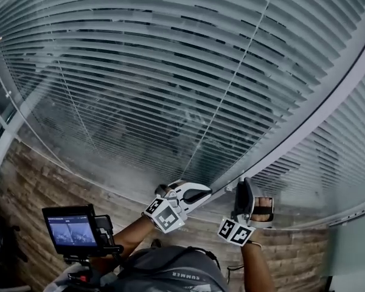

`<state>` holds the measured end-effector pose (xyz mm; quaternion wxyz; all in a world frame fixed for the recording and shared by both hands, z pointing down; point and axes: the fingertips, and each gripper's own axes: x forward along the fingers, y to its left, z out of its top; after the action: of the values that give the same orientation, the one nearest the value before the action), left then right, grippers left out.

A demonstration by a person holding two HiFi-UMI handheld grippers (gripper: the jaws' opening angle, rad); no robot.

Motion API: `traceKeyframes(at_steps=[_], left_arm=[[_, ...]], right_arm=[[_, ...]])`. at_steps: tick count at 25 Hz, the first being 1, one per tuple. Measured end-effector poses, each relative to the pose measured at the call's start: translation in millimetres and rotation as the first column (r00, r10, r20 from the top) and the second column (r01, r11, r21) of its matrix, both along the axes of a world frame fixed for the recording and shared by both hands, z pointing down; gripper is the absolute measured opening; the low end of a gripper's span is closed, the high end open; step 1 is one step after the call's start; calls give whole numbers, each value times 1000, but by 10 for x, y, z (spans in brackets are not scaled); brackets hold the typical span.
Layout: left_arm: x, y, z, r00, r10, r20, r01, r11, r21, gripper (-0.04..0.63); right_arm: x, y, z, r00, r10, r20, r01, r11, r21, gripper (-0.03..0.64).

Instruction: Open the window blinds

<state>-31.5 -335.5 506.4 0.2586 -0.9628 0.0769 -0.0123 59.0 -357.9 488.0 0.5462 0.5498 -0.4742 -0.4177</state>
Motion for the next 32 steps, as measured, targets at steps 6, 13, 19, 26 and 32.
traceKeyframes(at_steps=[6,13,19,26,32], left_arm=[[-2,-17,27,1000,-1,-3,1,1000,16,3],[-29,-13,50,1000,6,8,-6,1000,10,5],[-7,7,85,1000,12,20,-12,1000,29,4],[-70,-16,57,1000,1,21,-1,1000,14,5],[-251,-102,-69,999,-47,-28,44,996,-72,4]], right_arm=[[6,-17,33,998,51,-36,-51,999,5,118],[-56,-63,132,919,-116,-376,91,992,-84,120],[-16,-60,227,859,-199,-472,126,975,-182,120],[-87,-134,147,952,-115,-284,71,985,-159,120],[-430,104,-205,756,-111,645,195,979,-60,122]])
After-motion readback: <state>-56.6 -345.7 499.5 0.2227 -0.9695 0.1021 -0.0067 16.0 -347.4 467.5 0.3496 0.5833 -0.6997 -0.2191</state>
